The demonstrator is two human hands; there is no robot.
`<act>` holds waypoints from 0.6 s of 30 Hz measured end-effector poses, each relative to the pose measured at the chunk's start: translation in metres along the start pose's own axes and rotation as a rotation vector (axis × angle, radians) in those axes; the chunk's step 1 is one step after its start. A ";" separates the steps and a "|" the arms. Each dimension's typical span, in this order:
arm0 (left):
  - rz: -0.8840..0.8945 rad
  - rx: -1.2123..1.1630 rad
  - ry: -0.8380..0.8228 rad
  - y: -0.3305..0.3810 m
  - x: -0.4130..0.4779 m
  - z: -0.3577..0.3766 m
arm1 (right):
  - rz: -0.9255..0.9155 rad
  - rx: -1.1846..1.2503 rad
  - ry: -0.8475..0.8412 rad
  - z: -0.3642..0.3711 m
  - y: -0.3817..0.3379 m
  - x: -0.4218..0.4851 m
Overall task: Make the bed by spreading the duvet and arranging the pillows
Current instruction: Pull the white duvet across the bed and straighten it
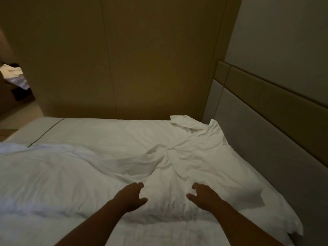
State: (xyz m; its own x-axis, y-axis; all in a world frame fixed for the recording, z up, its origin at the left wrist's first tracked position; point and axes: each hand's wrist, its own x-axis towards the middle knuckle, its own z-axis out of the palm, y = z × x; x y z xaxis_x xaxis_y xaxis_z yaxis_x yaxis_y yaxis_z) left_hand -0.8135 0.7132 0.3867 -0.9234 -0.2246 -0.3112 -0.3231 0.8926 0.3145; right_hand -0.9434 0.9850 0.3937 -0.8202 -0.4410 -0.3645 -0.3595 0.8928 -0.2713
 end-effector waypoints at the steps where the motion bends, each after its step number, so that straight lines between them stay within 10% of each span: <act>1: -0.002 0.002 0.014 -0.001 -0.007 -0.001 | -0.004 -0.003 0.017 0.000 -0.002 -0.005; 18: -0.177 -0.003 0.145 -0.051 -0.122 0.024 | -0.179 0.015 -0.019 0.065 -0.054 -0.043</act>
State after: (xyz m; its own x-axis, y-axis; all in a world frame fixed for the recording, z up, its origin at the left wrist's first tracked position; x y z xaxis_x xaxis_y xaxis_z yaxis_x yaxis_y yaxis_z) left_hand -0.6791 0.7042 0.3876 -0.8723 -0.4318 -0.2295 -0.4832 0.8331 0.2692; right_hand -0.8599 0.9493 0.3658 -0.7351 -0.5946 -0.3256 -0.4921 0.7984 -0.3471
